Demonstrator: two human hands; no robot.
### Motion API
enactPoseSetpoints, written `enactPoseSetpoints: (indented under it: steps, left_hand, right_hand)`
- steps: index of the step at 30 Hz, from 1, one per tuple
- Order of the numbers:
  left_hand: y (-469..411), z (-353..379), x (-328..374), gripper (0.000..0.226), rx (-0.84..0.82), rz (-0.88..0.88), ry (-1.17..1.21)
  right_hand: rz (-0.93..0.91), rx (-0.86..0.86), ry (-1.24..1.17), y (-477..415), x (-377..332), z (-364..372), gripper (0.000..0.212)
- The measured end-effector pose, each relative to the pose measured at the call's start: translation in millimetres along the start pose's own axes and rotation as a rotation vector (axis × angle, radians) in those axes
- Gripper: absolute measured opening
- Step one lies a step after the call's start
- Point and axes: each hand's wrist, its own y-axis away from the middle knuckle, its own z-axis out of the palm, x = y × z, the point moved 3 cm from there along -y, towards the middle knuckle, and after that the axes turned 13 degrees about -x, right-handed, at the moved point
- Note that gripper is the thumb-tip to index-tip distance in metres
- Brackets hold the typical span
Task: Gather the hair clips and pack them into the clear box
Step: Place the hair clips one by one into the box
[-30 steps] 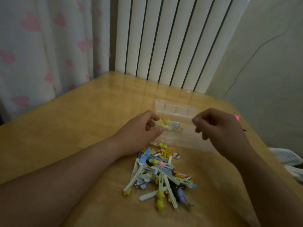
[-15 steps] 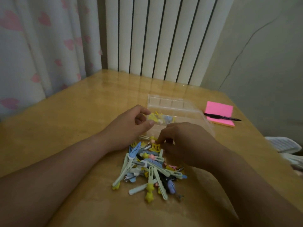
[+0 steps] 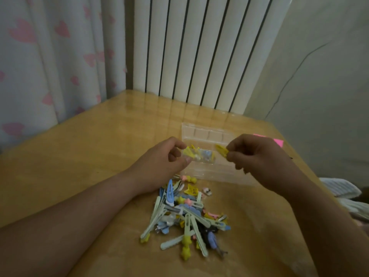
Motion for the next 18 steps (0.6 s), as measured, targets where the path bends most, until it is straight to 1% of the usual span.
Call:
enactPoseSetpoints:
  steps: [2, 3, 6, 8, 11, 13, 15, 18]
  left_hand:
    - [0, 1, -1, 0.039, 0.0, 0.002, 0.007]
    - [0, 2, -2, 0.039, -0.002, 0.006, 0.003]
    - [-1, 1, -2, 0.04, -0.003, 0.008, -0.016]
    - [-1, 1, -1, 0.04, -0.001, 0.007, -0.016]
    - [-1, 1, -1, 0.04, -0.003, 0.01, -0.014]
    - [-1, 1, -2, 0.04, -0.005, 0.015, -0.013]
    - [-2, 1, -3, 0.04, -0.007, 0.015, -0.01]
    - [-1, 1, -3, 0.041, -0.011, 0.013, -0.018]
  right_hand:
    - [0.093, 0.114, -0.066, -10, 9, -10, 0.005]
    - [0.138, 0.136, -0.082, -16, 12, -13, 0.005]
    - [0.251, 0.127, -0.038, -40, 20, -17, 0.009]
    - [0.329, 0.05, 0.028, -57, 23, -18, 0.011]
    - [0.432, -0.127, 0.133, -79, 27, -14, 0.014]
    - [0.5, -0.215, 0.187, -91, 29, -11, 0.017]
    - [0.553, -0.273, 0.248, -99, 30, -6, 0.018]
    - [0.581, -0.289, 0.291, -105, 30, -1, 0.019]
